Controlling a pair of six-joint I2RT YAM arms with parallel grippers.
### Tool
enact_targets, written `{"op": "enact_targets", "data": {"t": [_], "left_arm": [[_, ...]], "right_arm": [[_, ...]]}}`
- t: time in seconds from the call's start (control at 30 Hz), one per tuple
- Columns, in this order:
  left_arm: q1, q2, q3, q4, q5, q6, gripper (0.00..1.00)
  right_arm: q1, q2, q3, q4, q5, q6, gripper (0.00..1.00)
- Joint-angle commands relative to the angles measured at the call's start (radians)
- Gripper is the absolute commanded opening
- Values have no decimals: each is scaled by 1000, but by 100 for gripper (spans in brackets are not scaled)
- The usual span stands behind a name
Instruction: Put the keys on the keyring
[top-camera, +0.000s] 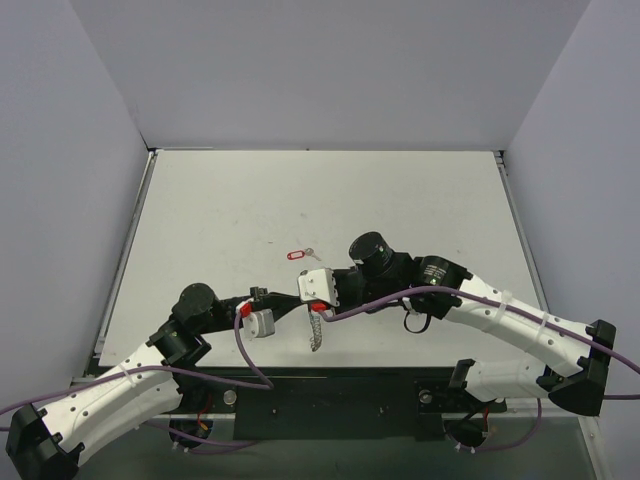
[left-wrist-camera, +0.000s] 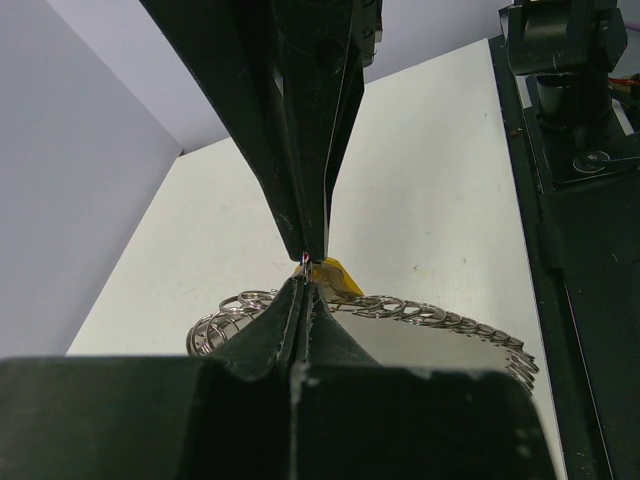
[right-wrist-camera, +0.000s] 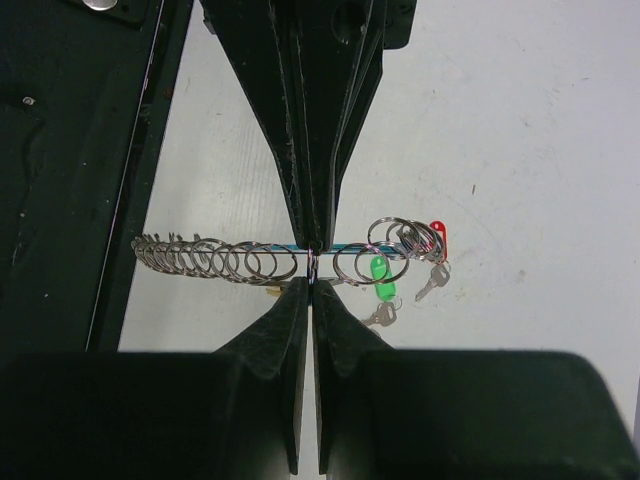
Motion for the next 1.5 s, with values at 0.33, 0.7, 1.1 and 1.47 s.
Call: {"op": "enact_targets", "data": {"t": [0.33, 0.7, 1.1, 1.47], "left_arm": [[-10, 4, 32, 34, 15, 9, 0], [-10, 12, 33, 28, 18, 9, 0], [-8, -2, 29, 34, 6, 12, 0], [-1, -28, 7, 107, -3, -51, 0]], "right_arm": [[-10, 3, 49, 20, -37, 13, 0], [-5, 0, 49, 23, -37, 6, 0], [-45, 5, 42, 40, -30, 154, 0], [-128, 48, 58, 78, -126, 360, 0]]}}
